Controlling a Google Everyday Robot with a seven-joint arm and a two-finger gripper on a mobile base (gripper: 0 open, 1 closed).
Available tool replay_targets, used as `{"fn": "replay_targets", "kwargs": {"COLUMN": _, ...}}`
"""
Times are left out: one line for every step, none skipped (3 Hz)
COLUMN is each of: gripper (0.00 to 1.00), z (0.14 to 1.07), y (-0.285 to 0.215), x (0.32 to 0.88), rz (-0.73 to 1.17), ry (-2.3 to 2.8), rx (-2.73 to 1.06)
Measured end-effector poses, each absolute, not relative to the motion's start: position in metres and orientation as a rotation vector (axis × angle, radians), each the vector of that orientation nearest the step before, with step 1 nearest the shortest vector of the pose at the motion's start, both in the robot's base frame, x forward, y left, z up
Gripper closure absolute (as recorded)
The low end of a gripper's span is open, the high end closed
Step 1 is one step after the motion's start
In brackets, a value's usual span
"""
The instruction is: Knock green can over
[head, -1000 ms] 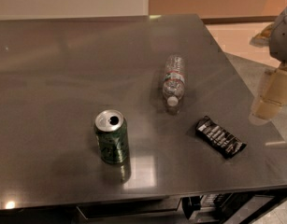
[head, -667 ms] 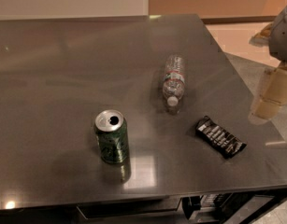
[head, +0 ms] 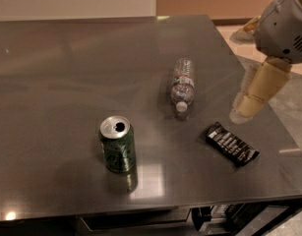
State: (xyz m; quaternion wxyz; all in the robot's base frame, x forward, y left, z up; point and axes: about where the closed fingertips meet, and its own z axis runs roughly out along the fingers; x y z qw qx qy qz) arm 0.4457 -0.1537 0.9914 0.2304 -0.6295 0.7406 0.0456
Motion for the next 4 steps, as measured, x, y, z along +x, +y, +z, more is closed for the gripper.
{"fn": "replay_targets", "kwargs": {"gripper": 0.00, "z": 0.992, "y": -0.108, "x": 0.447, "rz": 0.264, "ry": 1.909, "rx": -1.758}}
{"fn": "replay_targets", "kwargs": {"gripper": 0.00, "z": 0.984, "y": -0.064, "x": 0.445, "rz": 0.381, "ry": 1.801, "rx": -1.800}}
{"fn": "replay_targets", "kwargs": {"gripper": 0.00, "z": 0.969, "y": -0.026, "x": 0.440, "rz": 0.458, "ry": 1.715, "rx": -1.849}}
{"fn": "replay_targets", "kwargs": {"gripper": 0.00, "z": 0.948, "y": 0.006, "x": 0.434, "rz": 0.506, "ry": 1.653, "rx": -1.913}}
